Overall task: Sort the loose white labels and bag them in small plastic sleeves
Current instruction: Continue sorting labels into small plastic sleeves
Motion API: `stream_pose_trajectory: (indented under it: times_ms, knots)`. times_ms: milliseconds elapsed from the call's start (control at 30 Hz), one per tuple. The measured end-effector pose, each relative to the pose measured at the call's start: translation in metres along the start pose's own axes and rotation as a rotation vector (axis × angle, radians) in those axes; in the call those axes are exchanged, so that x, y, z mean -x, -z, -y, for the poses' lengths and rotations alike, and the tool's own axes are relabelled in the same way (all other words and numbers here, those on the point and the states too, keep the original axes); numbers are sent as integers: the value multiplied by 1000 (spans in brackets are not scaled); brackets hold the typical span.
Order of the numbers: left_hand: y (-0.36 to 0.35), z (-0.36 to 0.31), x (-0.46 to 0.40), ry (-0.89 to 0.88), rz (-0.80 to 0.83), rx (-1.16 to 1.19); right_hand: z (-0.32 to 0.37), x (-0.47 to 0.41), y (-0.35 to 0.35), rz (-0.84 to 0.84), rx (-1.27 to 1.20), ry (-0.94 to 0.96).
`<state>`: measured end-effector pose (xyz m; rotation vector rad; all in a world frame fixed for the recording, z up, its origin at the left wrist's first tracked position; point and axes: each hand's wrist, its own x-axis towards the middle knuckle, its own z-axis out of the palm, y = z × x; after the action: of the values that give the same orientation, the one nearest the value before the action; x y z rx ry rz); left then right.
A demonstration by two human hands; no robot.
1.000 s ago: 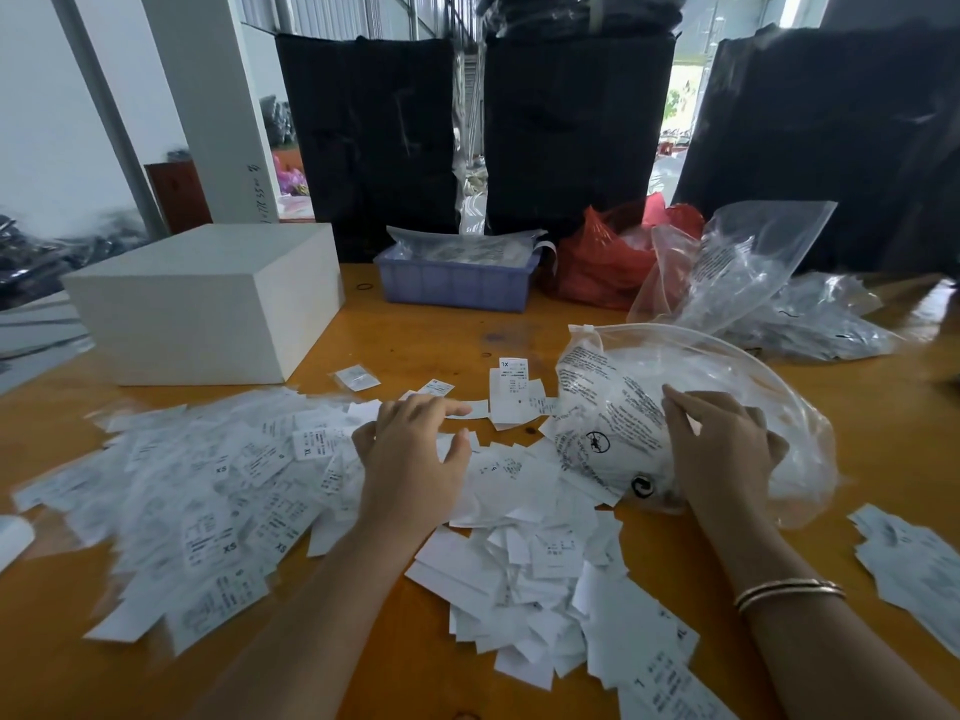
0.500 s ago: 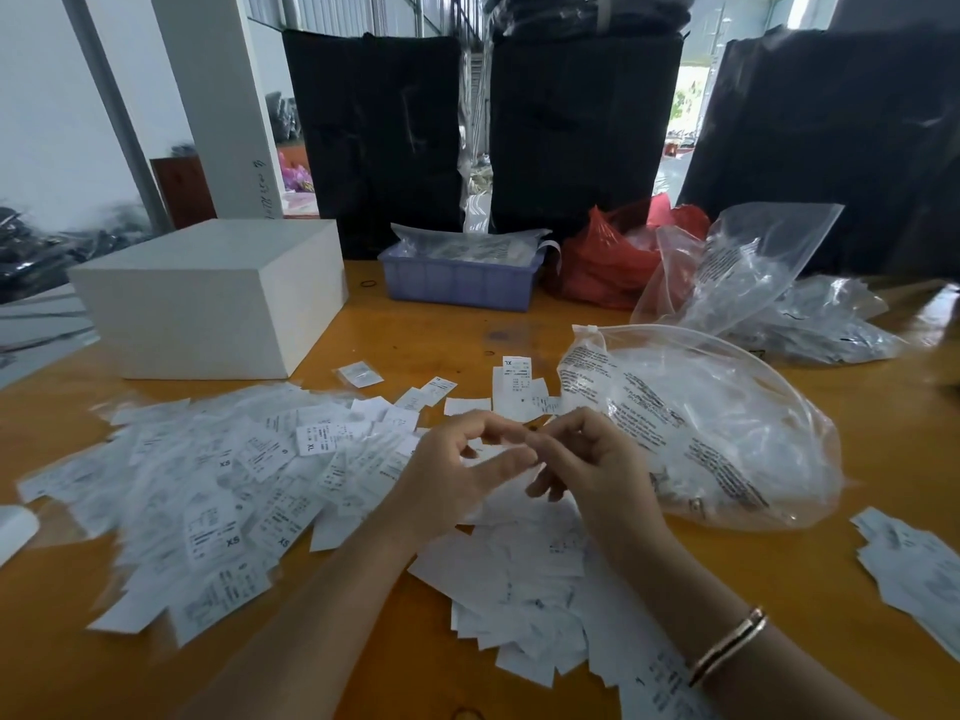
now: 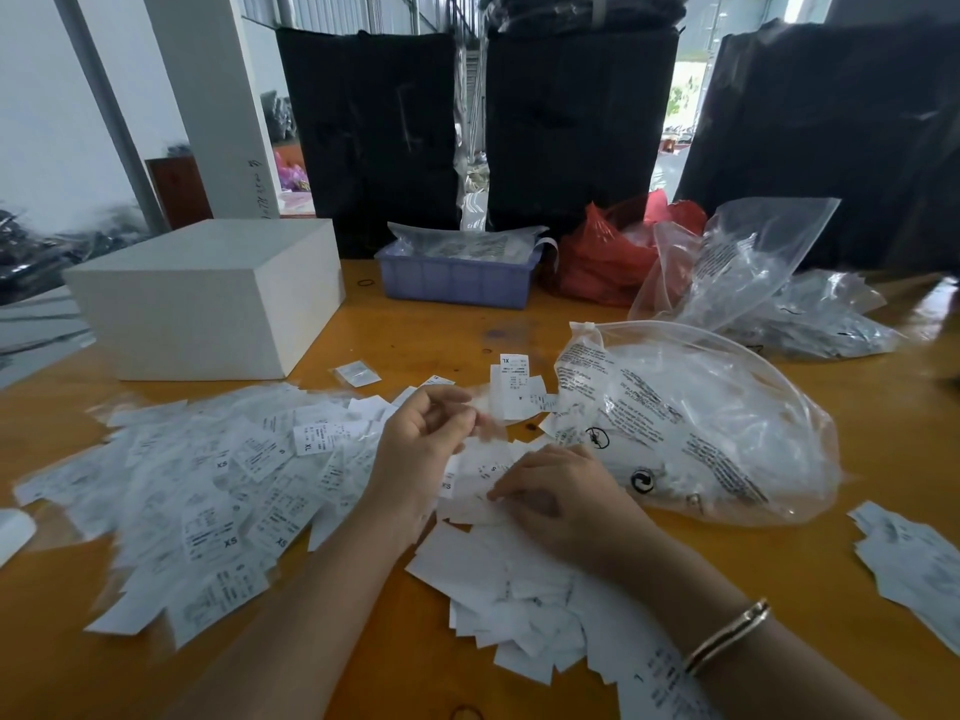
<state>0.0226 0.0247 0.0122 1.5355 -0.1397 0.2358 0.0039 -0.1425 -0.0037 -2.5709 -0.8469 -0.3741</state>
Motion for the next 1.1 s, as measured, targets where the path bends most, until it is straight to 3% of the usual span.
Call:
stream_pose_trajectory:
  times_ms: [67,267,467,700,800,967,1100]
  knots:
    - [0,1,-1,18,15,36,-1,0,0,-74,-81,-62]
    - [4,5,-4,110,83,241,-4,1,8,-238,-628,-259]
    - [2,2,-5,197,43,413,-10,-1,6,-281,-741,-350]
    - [4,1,-4,190,68,361,-9,-2,10,-359,-966,-430]
    - [4,1,-5,218,53,386,-4,-1,10,-363,-890,-424]
    - [-1,2,-2,227,65,325,4,-4,4,-214,-622,-411]
    - [-9,7,1,238,100,180,7,-4,1,-252,-560,-372]
